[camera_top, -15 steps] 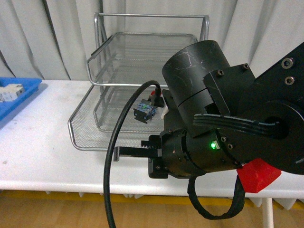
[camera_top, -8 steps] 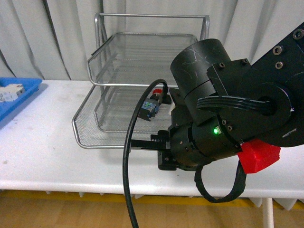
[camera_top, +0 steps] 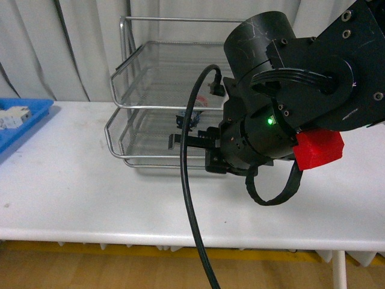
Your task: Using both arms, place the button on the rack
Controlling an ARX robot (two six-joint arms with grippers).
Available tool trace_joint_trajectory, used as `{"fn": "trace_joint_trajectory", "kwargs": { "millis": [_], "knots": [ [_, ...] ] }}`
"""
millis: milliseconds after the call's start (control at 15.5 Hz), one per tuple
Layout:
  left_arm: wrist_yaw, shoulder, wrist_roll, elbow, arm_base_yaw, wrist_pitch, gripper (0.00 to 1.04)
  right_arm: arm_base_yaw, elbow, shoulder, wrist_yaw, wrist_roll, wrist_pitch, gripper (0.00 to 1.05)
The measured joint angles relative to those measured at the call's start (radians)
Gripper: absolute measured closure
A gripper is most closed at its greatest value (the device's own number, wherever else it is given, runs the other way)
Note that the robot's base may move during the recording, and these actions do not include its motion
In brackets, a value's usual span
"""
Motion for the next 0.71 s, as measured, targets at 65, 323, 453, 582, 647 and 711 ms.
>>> {"fn": "trace_joint_trajectory", "kwargs": {
  "millis": [65,323,453,582,647,711],
  "knots": [
    [0.0,0.0,0.0,0.0,0.0,0.0,0.07,-0.011,0.008,0.007,0.001,-0.005,-0.01,1.03],
    [0.0,0.0,0.0,0.0,0.0,0.0,0.07,-0.039,0.07,0.048,0.003,-0.026,-0.039,1.03],
    [0.0,0.0,0.0,0.0,0.0,0.0,0.07,-0.065,0.115,0.073,0.009,-0.042,-0.052,1.03],
    [0.0,0.0,0.0,0.0,0.0,0.0,0.07,-0.084,0.167,0.091,0.019,-0.053,-0.077,1.03],
    [0.0,0.0,0.0,0.0,0.0,0.0,0.07,-0.093,0.194,0.099,0.024,-0.066,-0.089,1.03],
    [0.0,0.0,0.0,0.0,0.0,0.0,0.07,-0.1,0.211,0.108,0.024,-0.068,-0.101,1.03]
  ]
}}
